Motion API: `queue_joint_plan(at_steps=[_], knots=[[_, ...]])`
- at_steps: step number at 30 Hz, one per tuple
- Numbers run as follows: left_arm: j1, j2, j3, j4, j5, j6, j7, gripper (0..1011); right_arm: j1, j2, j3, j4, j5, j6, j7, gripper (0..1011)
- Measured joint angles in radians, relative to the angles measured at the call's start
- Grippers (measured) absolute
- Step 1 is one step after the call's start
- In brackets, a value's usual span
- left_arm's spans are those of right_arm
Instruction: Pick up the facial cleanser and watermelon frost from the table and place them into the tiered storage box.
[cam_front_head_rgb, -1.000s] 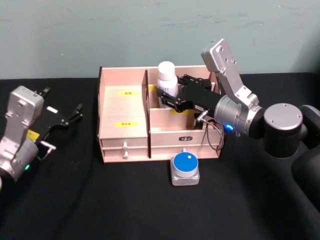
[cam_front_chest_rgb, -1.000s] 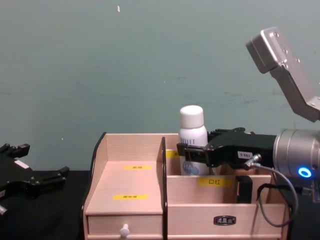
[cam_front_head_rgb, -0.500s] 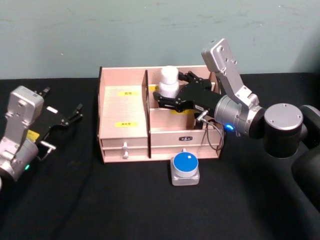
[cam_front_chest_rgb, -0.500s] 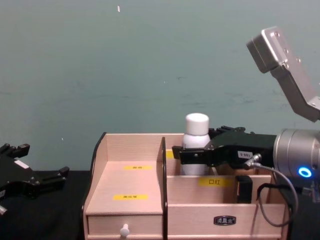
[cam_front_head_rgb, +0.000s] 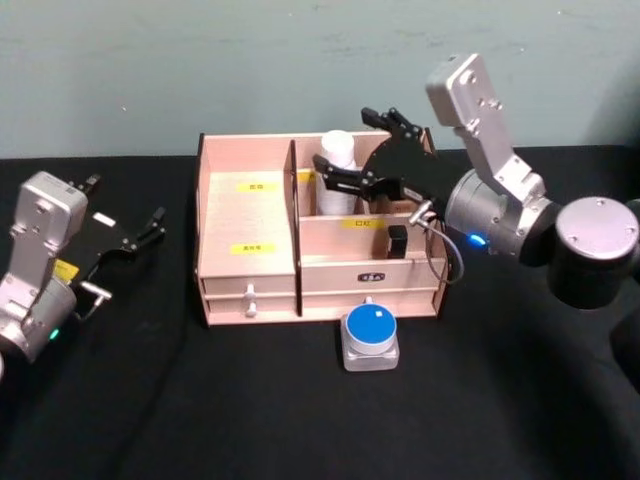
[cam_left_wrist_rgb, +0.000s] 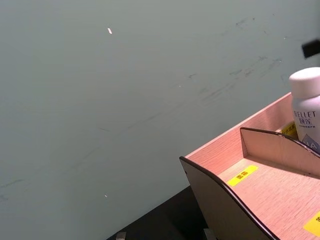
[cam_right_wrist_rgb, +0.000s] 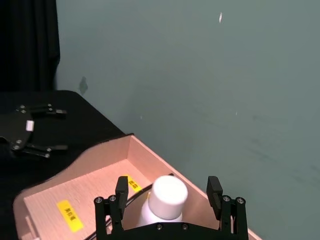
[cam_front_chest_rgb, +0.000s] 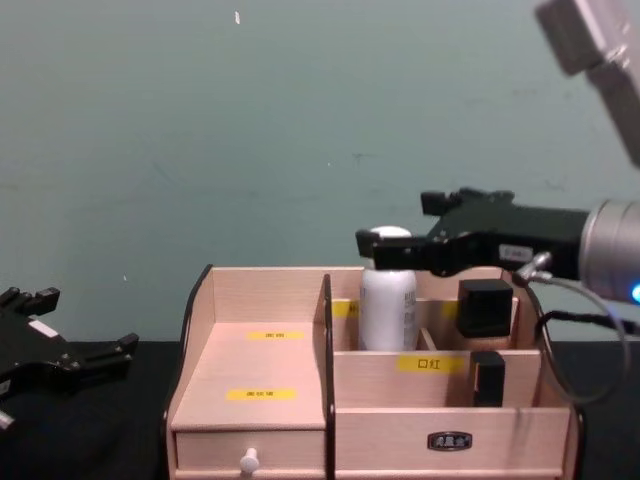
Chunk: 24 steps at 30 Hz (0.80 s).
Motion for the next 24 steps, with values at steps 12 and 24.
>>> queue_joint_plan(at_steps=[12, 24], knots=[[0.000, 0.000, 0.000, 0.000, 0.000, 0.000, 0.000, 1001, -0.206, 0.114, 0.073, -0.330, 0.067, 0.109, -0.023, 1003], [0.000, 0.000, 0.000, 0.000, 0.000, 0.000, 0.000, 1001, -0.476, 0.236, 0.148, -0.576, 0.113, 0.130, -0.057, 1003]])
